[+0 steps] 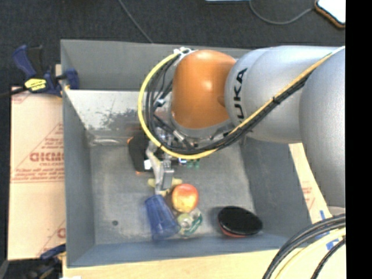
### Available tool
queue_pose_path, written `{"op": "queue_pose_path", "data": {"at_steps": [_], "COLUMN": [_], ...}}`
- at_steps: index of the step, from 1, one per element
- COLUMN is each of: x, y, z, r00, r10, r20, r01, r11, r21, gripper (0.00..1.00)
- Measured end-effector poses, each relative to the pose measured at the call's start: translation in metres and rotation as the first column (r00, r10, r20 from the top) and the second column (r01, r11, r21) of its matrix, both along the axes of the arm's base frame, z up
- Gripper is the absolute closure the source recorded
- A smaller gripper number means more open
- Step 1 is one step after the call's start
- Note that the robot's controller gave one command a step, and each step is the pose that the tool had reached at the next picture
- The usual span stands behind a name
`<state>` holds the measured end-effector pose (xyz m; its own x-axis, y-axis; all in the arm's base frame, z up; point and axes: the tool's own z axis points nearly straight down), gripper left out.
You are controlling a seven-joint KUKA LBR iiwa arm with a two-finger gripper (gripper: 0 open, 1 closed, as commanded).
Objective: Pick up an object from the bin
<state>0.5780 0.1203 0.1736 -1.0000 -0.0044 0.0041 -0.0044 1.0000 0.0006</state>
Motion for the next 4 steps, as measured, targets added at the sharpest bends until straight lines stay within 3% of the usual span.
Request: {"op": "queue_pose_path", "data": {"at_steps": [1,2,3,4], "x": [0.001,0.041,0.044,0.046], "y": [-0.001,-0.014,-0.020,-0.017], "z": [0.005,-0.084,-0.101,-0.100], "r00": [1.000,0.967,0.977,0.957], "r10": [-0.005,-0.255,-0.214,-0.290], "r20": [0.008,0.008,0.014,0.010], "r01": [0.005,0.255,0.214,0.290], "r11": [1.000,0.967,0.977,0.957], "r21": [0.001,0.003,0.005,0.005], "gripper": [0.00,0.00,0.00,0.00]}}
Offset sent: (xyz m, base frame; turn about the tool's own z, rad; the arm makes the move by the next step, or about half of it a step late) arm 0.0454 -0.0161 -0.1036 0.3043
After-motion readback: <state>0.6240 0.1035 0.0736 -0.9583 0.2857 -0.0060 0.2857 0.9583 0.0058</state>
